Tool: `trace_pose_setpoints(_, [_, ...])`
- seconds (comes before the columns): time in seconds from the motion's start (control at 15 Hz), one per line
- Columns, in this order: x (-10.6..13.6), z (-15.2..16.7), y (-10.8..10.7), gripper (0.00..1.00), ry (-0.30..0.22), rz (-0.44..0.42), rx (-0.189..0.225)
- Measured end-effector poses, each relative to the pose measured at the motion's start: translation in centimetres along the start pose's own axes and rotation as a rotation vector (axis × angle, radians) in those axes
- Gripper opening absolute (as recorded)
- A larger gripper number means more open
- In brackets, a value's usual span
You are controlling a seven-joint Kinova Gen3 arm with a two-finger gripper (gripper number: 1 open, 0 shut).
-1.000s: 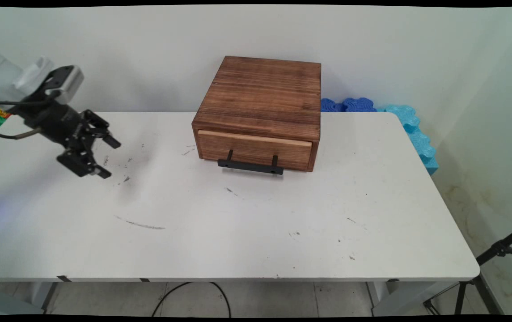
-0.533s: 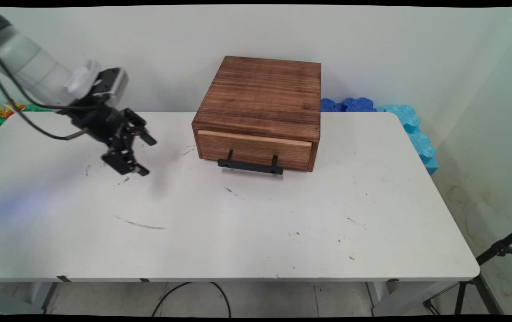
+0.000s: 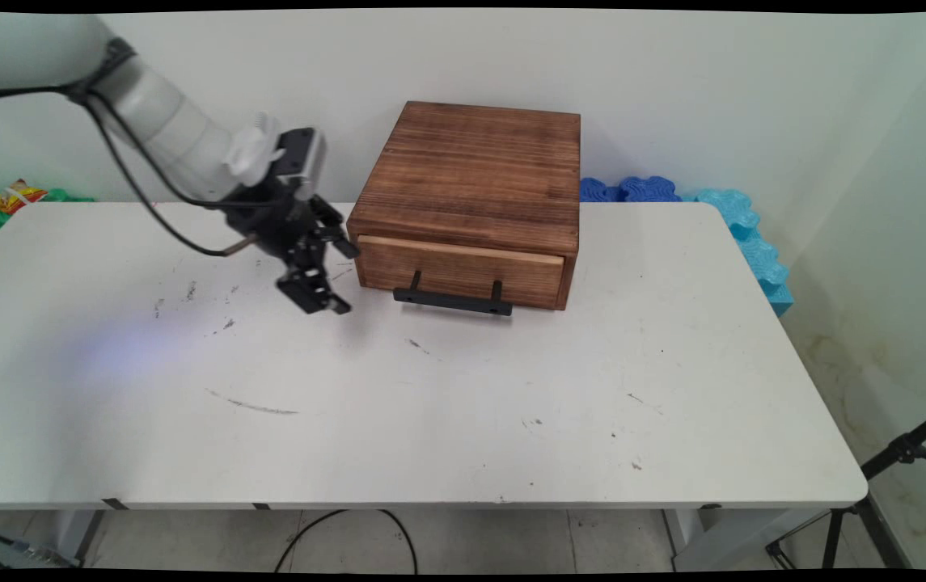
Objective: Open the drawer
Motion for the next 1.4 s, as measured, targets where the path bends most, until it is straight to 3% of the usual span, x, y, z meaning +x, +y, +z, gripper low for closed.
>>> trace_pose_setpoints(0.6, [5.2, 5.1, -0.8, 1.0, 0.008, 0.021, 0.029])
trace_pose_setpoints(1.4, [7.7, 11.3, -0.3, 1.0, -0.032, 0.089, 0.018])
